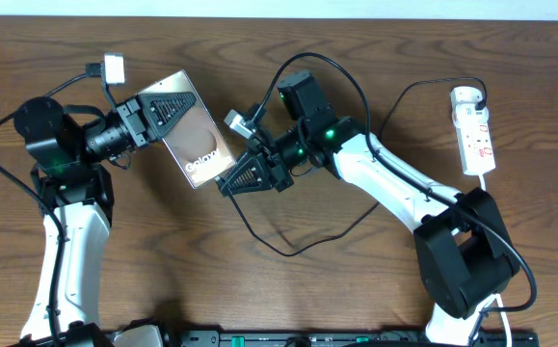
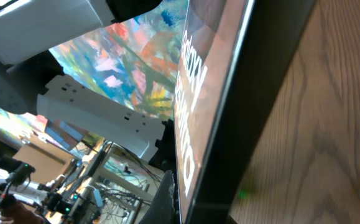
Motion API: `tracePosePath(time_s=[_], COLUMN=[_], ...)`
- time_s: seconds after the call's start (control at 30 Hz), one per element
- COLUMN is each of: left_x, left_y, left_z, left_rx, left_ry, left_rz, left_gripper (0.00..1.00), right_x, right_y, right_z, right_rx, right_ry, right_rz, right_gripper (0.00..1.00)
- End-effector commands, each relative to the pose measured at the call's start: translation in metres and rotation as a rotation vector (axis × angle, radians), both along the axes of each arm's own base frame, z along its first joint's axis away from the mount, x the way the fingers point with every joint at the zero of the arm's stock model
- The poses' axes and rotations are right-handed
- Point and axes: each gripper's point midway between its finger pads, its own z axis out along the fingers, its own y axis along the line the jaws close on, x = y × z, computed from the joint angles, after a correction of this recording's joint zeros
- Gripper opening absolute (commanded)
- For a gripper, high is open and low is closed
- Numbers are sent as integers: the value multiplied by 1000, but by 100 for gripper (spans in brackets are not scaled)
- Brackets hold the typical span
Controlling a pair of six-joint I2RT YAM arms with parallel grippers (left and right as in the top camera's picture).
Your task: Plug charger to phone and switch on socket
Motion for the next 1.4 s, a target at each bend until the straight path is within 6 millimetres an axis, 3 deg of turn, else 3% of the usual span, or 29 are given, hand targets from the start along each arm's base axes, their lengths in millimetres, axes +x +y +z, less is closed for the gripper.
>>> tracePosePath(time_s=[0.0, 0.5, 1.03, 1.37], left_x=[-8, -7, -3, 3], left_y=[-14, -13, -16, -25], left_z=[2, 1, -1, -18], left_rx=[31, 33, 40, 50], left_ry=[-65, -67, -76, -57], left_rz=[-67, -55, -32, 9], left_gripper=[7, 7, 8, 7], right_x=[2, 19, 25, 32], right_y=[-3, -14, -12, -15], right_z=[12, 13, 18, 17], right_rx=[21, 25, 38, 23], right_ry=[6, 0, -25, -19], right_rz=[11, -33, -40, -69], right_gripper=[1, 1, 1, 1])
